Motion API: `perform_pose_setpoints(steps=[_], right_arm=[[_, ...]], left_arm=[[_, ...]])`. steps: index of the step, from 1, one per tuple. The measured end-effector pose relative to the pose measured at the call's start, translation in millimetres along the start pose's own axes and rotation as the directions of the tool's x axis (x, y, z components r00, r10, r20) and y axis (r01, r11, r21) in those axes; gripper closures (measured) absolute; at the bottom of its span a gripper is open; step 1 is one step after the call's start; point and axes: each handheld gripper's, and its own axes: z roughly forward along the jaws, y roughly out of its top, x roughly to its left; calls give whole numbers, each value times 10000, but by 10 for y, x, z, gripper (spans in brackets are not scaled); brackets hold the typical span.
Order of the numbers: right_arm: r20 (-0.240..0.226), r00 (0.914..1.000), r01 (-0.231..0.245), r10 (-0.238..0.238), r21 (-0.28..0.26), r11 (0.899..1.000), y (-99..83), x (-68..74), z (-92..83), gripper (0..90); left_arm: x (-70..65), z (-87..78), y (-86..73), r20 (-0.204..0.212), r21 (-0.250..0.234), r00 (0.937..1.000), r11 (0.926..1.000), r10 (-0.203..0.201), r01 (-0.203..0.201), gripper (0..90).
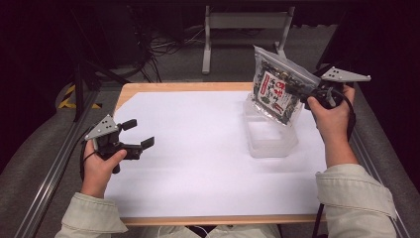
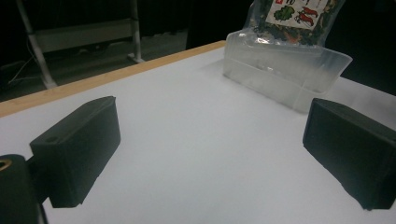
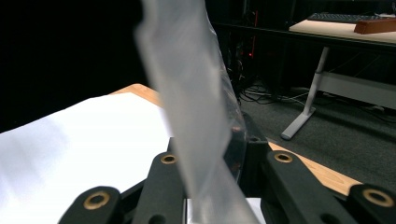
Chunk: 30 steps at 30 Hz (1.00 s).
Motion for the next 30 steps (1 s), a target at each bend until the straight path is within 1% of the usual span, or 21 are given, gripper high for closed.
perform_pose_setpoints(steps=[10,11,13,14,17,20,28,30], right_arm=[[-54,9996,-271,273,227,9994,-64,3,8,759],[-107,9994,-315,318,293,9991,-75,7,17,759],[130,9998,-155,146,735,9972,-99,27,50,759],[135,9998,-155,144,860,9962,-118,31,70,759],[126,9998,-153,141,990,9950,-174,35,114,759],[68,9997,-251,246,851,9961,-226,33,127,759],[-25,9997,-242,244,824,9963,-256,55,129,759],[-15,9994,-331,333,754,9966,-278,57,130,758]], left_arm=[[-6,10,-2,-3,31,10000,10000,-2,2,49],[-7,11,-3,-14,27,10000,10000,-9,9,49],[-8,12,-3,18,45,10000,10000,-8,8,49],[-8,13,-3,21,53,10000,10000,-2,2,49],[-6,10,-5,-2,33,10000,10000,-5,5,49],[-1,6,-7,-3,39,10000,10000,-18,18,49],[-4,12,-13,-7,46,10000,10000,-18,18,49],[-5,14,-13,-6,67,10000,10000,-8,8,49]])
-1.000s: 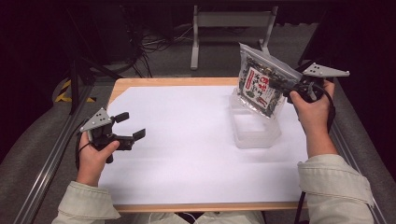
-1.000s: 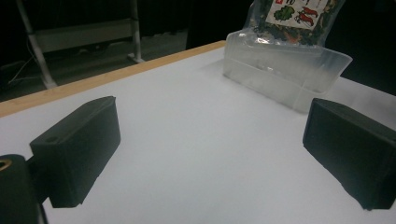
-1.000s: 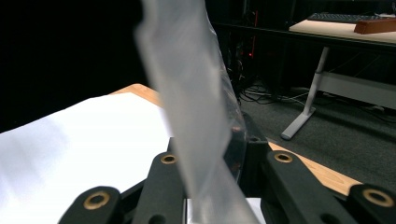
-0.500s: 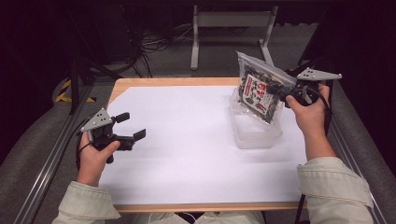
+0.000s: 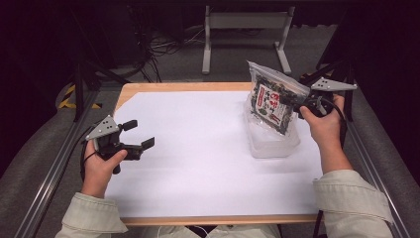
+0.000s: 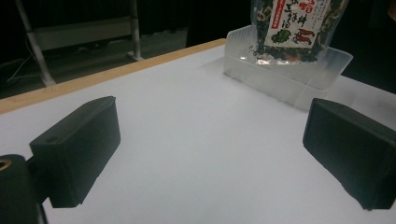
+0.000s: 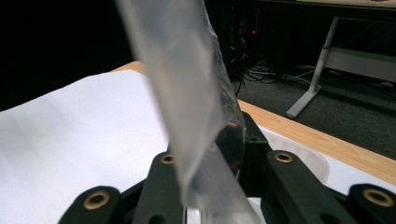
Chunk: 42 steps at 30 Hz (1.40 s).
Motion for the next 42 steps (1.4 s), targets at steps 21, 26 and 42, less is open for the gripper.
perform_pose_setpoints(steps=[21,26,42], right_arm=[[62,9980,-626,626,-87,9980,-289,-34,19,759],[48,9922,-1245,1247,-259,9919,-362,-139,3,760],[595,9926,-1034,1059,-435,9937,-312,-184,-32,456]], left_arm=[[0,28,-37,55,190,10000,9998,-68,67,49],[-5,33,-41,93,185,9998,9997,-152,150,49],[17,8,-89,16,299,9998,9993,-220,220,49]])
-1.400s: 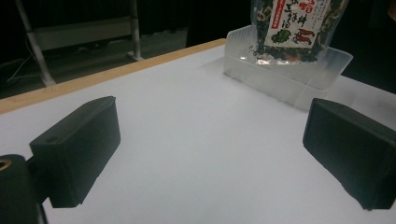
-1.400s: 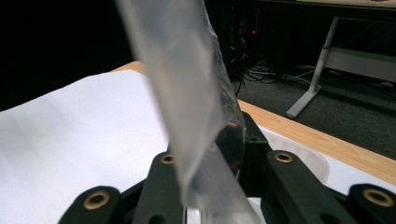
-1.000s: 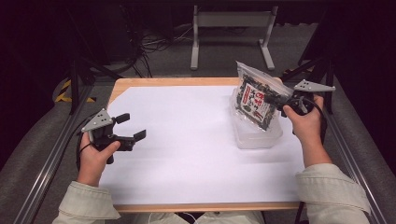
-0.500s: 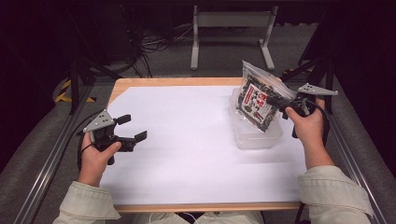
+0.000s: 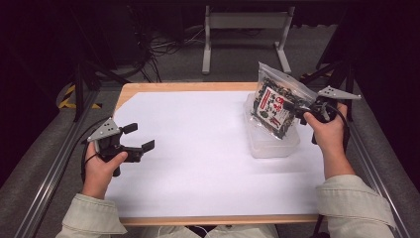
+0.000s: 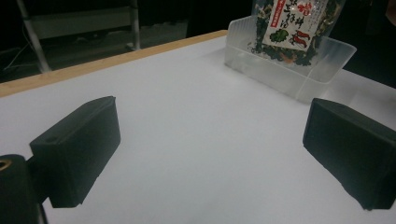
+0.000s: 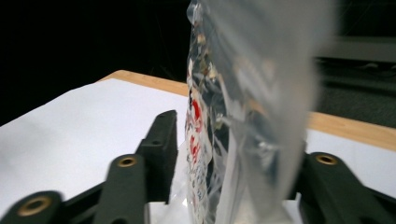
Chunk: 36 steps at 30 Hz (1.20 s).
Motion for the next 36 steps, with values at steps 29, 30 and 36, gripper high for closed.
perform_pose_setpoints(steps=[29,30,36], right_arm=[[293,9901,1370,-1376,216,9903,-433,295,-797,185],[285,9900,1374,-1381,242,9902,-458,302,-805,184],[262,9920,1214,-1232,636,9906,-718,343,-818,178]], left_arm=[[-116,-188,-418,-206,393,9998,9992,-55,63,52],[-115,-191,-436,-229,387,9997,9992,-13,22,52],[-114,-197,-519,-168,430,9997,9989,-153,160,52]])
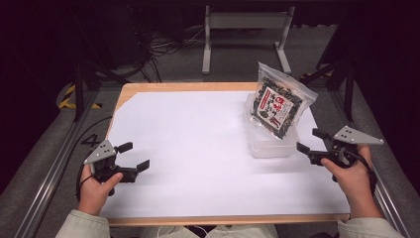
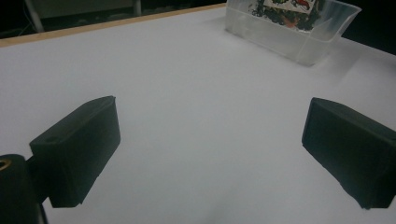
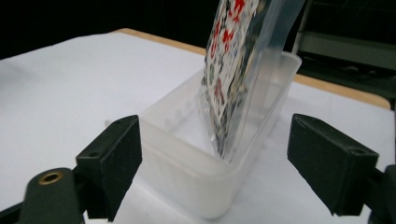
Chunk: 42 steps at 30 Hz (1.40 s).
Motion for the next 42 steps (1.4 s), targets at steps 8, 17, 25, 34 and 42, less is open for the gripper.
perform_pose_setpoints(steps=[8,17,25,34,42], right_arm=[[-45,9992,-397,398,225,9990,-325,52,42,178],[58,9983,-581,581,-25,9983,-514,72,95,178],[56,9979,-647,645,326,9974,-661,100,217,179],[-17,9986,-518,521,775,9956,-695,124,297,191],[53,9982,-599,596,760,9953,-695,118,295,199]], left_arm=[[18,13,-67,50,46,10000,10000,-14,13,49],[74,8,-130,-73,-43,9999,9999,-118,118,42],[96,32,-198,-265,-55,9993,9996,-269,268,33],[100,78,-267,-271,7,9983,9987,-507,507,28],[104,95,-292,-376,197,9981,9985,-498,505,29]])
